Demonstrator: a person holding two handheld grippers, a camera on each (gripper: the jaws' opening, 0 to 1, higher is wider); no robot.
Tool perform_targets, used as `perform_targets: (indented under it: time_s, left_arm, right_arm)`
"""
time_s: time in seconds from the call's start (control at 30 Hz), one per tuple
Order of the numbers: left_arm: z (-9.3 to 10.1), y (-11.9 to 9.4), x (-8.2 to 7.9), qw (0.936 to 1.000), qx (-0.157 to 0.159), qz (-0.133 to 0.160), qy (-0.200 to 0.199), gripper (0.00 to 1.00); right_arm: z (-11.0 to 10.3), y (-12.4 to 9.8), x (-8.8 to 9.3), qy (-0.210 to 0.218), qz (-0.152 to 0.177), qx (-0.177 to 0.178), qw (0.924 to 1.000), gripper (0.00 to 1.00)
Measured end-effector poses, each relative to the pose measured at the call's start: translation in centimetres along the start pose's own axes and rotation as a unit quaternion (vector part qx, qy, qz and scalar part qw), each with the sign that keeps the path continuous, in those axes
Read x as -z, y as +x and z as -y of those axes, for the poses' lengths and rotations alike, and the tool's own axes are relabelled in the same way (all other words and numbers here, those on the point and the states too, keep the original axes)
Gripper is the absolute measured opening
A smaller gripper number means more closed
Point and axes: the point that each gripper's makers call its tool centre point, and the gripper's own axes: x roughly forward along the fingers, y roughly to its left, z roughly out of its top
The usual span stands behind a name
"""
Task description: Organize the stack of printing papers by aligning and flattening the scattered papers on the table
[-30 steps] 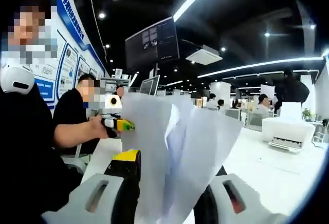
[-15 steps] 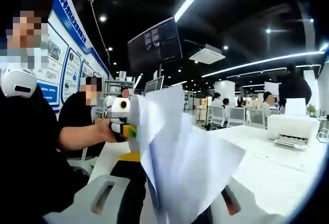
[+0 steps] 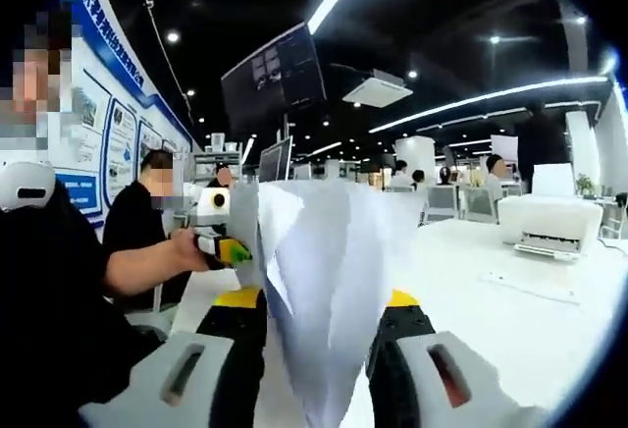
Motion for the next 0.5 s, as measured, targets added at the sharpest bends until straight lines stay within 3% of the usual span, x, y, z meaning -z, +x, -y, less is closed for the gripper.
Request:
perform_targets:
  time_s: [0.23,0.27,0.3,0.37,0.5]
  left_arm:
    - [-0.1,0.6,0.1,0.9999,-0.009,-0.011,0.0,0.5]
    - [-0.2,0.7,0.2,0.9998,-0.011,-0.018,0.001,0.43]
    - [-0.3,0.7,0.2,0.9997,-0.011,-0.02,0.001,0.34]
    - [0.0,0.6,0.2,0.9997,-0.001,-0.024,-0.009,0.08]
    - [0.6,0.4,-0.1,0.9994,0.005,-0.029,-0.017,0.06]
  right_arm:
    - [-0.1,-0.3,0.1,-0.009,-0.009,0.016,0.9998,0.27]
    - [-0.3,-0.2,0.0,-0.016,-0.011,0.019,0.9996,0.23]
    - [-0.4,-0.1,0.0,-0.019,-0.011,0.02,0.9996,0.11]
    - [-1.2,0.2,-0.4,-0.021,-0.009,0.006,0.9997,0.0]
    - [-1.8,0.5,-1.2,-0.032,-0.005,0.003,0.9995,0.0]
